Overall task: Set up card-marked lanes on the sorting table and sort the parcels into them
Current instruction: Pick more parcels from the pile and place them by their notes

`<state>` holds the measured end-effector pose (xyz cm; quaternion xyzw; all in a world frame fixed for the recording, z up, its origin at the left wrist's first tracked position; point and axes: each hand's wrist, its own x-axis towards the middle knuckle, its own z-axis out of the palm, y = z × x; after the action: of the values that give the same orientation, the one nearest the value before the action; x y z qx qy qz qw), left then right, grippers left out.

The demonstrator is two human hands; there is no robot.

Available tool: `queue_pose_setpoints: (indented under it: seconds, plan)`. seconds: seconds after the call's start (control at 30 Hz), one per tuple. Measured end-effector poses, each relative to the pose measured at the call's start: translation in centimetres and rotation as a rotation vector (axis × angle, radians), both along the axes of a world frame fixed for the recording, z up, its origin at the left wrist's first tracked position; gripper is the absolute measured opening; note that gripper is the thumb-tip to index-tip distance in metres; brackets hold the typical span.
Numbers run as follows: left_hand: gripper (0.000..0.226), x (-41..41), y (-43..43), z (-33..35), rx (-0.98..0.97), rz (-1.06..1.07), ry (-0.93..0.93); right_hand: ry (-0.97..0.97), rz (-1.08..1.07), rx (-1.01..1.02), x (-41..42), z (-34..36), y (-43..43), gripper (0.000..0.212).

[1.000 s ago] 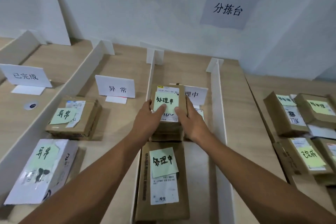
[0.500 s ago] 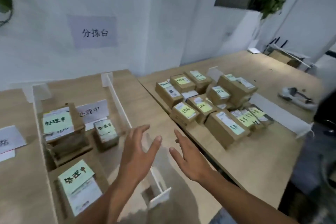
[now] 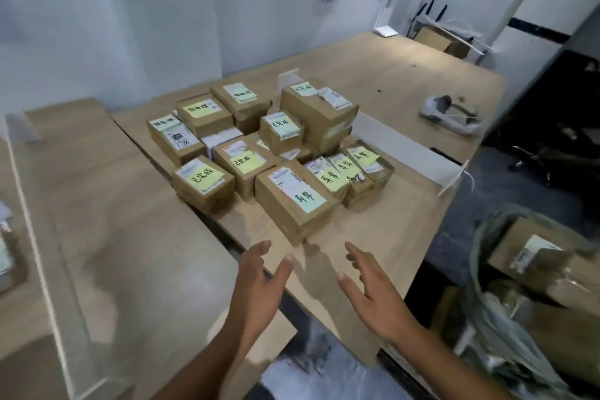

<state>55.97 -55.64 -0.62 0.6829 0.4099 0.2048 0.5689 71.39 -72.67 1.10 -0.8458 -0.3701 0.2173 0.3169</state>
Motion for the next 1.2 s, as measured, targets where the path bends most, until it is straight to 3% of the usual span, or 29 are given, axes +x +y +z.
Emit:
queue_pose_setpoints:
  seconds: [0.33,0.53,0.7,0.9,1.2]
  plan:
    - [0.075,10.1,3.8,-2.6,-0.088,0.184,0.160,0.183,-0.027,-0.004,12.5,-3.6,8.1,0.059]
    - [0.093,16.0,8.5,-7.3,-0.200,0.266,0.159,0.175,-0.110,-0.020,16.2,-7.7,14.6,0.057]
    - [0.074,20.1,9.2,-9.5,-0.308,0.271,0.051,0.091,-0.111,-0.115,18.6,-9.0,16.6,0.059]
    - [0.072,21.7,8.4,-10.2,-0.241,0.345,0.131,0.093,-0.010,-0.129,20.9,-9.4,17.0,0.053]
    - [0.065,20.6,3.6,-5.9,-0.262,0.443,0.068,0.116,0.183,-0.142,21.9,-5.6,14.6,0.052]
